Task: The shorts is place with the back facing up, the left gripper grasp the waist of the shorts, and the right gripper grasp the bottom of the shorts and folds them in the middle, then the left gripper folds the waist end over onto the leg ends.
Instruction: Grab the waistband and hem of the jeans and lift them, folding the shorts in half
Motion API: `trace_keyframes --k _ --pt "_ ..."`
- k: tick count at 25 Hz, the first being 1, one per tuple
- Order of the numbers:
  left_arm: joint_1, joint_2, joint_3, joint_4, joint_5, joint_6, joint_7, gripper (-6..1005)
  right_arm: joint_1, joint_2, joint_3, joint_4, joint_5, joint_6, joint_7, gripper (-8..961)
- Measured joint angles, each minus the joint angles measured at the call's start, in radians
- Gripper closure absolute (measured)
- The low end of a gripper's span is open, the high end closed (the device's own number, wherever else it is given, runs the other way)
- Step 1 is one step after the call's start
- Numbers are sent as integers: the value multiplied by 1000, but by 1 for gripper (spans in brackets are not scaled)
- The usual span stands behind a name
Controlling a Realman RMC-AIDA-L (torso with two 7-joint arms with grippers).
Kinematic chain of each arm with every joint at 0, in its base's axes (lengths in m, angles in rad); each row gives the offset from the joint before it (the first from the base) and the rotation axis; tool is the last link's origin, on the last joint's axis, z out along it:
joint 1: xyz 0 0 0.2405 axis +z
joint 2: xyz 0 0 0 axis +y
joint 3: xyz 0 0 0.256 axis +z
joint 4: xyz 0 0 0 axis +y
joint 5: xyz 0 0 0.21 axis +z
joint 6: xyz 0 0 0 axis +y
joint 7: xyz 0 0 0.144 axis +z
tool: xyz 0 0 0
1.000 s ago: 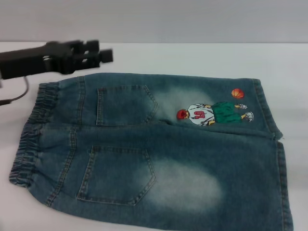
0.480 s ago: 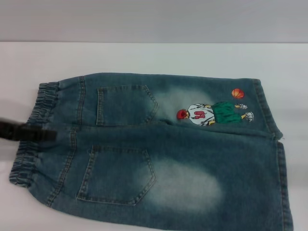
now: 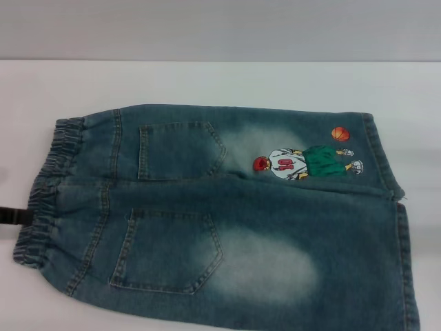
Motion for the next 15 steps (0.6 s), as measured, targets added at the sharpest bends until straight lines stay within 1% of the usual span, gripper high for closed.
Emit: trace_keyframes --k 4,7,8,9,15 --pt "12 -3 -26 8 35 -8 -4 249 2 0 -1 -2 0 4 -1 360" --pt "15 -10 -31 7 57 -9 -7 249 2 0 -1 -7 -1 8 0 359" --pt "16 -12 -32 7 63 -8 -7 249 2 0 -1 -7 -1 8 2 359" --pt "16 -23 -39 8 89 -12 -7 249 2 0 -1 -7 -1 9 2 359" --pt "19 -33 -47 3 100 -16 -7 249 2 0 -2 -7 -3 10 1 359"
